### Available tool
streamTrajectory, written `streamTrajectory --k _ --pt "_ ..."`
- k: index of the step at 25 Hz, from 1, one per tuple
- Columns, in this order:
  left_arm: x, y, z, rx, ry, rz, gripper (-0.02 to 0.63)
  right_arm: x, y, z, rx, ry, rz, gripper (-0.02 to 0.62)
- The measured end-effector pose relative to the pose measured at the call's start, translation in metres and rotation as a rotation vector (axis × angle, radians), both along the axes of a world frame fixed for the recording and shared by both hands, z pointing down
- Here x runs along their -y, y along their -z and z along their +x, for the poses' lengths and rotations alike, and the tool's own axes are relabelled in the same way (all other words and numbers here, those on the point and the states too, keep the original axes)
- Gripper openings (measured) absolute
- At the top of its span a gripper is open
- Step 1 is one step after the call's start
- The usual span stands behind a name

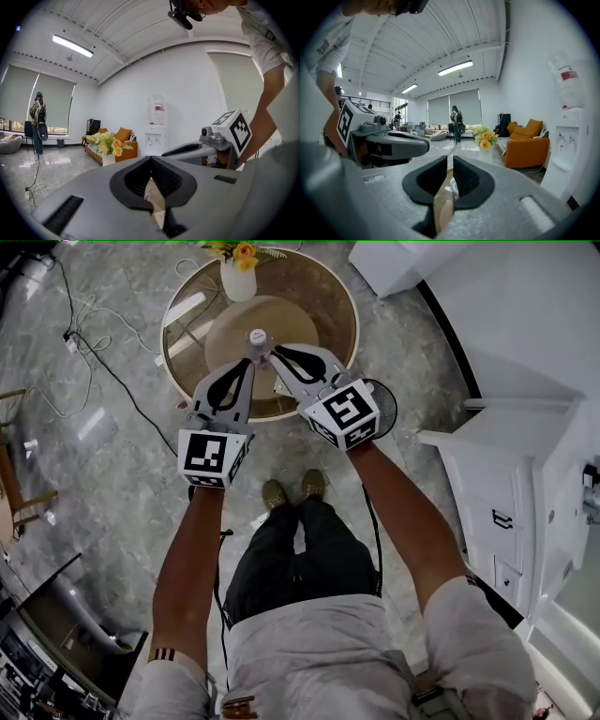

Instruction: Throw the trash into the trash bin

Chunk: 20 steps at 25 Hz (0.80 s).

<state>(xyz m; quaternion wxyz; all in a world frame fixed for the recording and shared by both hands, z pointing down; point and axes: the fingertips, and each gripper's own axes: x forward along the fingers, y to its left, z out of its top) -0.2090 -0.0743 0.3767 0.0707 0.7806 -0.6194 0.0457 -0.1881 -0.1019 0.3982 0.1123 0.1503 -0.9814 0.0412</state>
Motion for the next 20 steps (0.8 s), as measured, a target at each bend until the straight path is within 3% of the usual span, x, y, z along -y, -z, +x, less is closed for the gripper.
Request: streamTrajectory --k 7,15,20 --pt "0.01 -0.01 -0.017 0.015 -0.006 -0.02 -0.002 0.014 -0.014 -0.029 -0.053 0.013 0.012 0.087" --pt "0.016 -0.014 -0.029 0.019 -0.009 -0.009 -0.002 0.033 -0.06 -0.052 -0.199 0.015 -0.029 0.182" --pt "0.018 -0.018 -0.034 0.017 -0.011 -0.013 -0.002 0.039 -0.08 -0.057 -0.252 0.008 -0.047 0.189"
